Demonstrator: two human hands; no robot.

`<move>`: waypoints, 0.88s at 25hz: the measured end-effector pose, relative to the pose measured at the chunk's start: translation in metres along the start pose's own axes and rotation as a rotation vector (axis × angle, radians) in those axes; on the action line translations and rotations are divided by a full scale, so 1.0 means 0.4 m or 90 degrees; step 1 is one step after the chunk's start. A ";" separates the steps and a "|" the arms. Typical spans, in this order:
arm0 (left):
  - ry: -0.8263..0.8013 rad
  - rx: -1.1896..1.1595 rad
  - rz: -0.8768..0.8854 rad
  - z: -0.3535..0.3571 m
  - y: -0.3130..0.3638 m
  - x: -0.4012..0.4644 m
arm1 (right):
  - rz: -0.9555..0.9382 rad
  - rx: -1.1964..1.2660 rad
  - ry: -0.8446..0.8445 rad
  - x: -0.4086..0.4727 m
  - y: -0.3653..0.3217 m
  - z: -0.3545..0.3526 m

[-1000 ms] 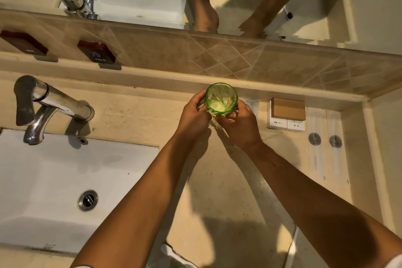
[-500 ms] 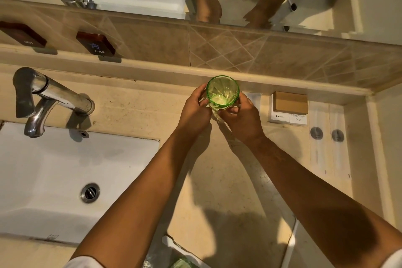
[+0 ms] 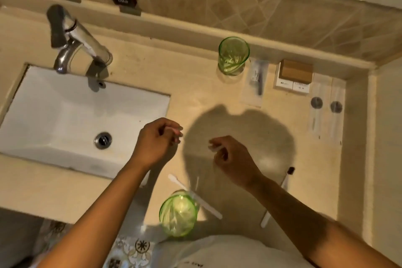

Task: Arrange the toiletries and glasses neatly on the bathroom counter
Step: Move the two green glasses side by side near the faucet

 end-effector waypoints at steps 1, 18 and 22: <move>0.021 -0.024 -0.022 -0.012 -0.022 -0.051 | -0.042 -0.055 -0.027 -0.034 0.007 0.036; 0.066 -0.052 -0.073 0.043 -0.252 -0.500 | -0.139 -0.143 -0.162 -0.232 0.005 0.225; 0.089 -0.166 -0.063 0.013 -0.221 -0.498 | -0.139 -0.104 -0.146 -0.222 -0.018 0.216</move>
Point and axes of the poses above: each hand's wrist, its own x-axis towards the middle knuckle, its own z-axis out of the palm, y = z × x, the point moved 5 cm from there along x, towards the middle knuckle, and after that the axes turned 12 degrees about z, right-handed, at the moved point
